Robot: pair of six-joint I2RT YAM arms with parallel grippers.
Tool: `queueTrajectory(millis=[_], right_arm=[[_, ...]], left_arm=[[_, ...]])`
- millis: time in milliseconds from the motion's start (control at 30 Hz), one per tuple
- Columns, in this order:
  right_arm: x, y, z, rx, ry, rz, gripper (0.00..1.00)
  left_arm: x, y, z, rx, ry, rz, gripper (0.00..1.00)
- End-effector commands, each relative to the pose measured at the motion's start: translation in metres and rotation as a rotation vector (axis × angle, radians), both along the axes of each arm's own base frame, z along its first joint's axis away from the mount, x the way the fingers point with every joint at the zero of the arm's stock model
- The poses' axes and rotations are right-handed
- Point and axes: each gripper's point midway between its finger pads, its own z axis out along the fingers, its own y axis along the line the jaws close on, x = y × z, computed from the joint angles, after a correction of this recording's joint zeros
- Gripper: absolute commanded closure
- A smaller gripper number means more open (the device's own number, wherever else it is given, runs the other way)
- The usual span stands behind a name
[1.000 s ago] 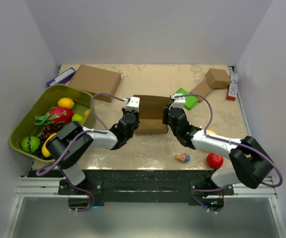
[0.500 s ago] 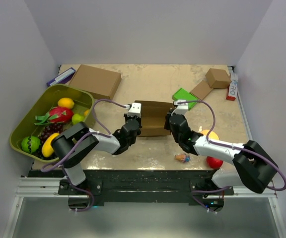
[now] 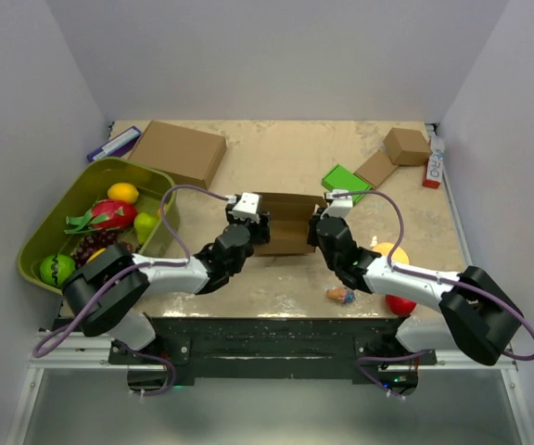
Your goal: Fold the paper box
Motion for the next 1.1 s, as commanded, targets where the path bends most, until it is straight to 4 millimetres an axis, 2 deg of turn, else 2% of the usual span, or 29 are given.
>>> queueTrajectory(millis=[0, 200, 367, 500, 633, 767, 933, 1067], right_arm=[[-0.003, -0.002, 0.002, 0.024, -0.008, -0.020, 1.00], [-0.004, -0.002, 0.002, 0.027, -0.011, -0.022, 1.00], [-0.003, -0.001, 0.000, 0.033, -0.006, -0.017, 1.00], [-0.003, 0.001, -0.001, 0.028, -0.005, -0.011, 1.00], [-0.003, 0.001, 0.000, 0.031, -0.007, -0.011, 1.00], [-0.002, 0.004, -0.002, 0.029, -0.002, -0.002, 1.00], [-0.003, 0.005, -0.003, 0.025, 0.001, -0.002, 1.00], [-0.002, 0.004, -0.004, 0.023, 0.000, -0.004, 1.00]], left_arm=[[-0.007, 0.001, 0.021, -0.049, 0.008, -0.015, 0.35], [-0.006, 0.010, 0.023, -0.046, 0.057, -0.028, 0.25], [-0.001, 0.023, 0.026, -0.050, 0.072, -0.005, 0.22], [0.010, 0.028, 0.039, -0.098, 0.067, -0.039, 0.22], [0.016, 0.022, 0.054, -0.102, 0.055, -0.082, 0.25], [0.021, 0.018, 0.057, -0.081, 0.044, -0.090, 0.27], [0.034, 0.018, 0.044, -0.007, 0.063, -0.063, 0.37], [0.038, 0.025, 0.034, 0.033, 0.088, -0.016, 0.39]])
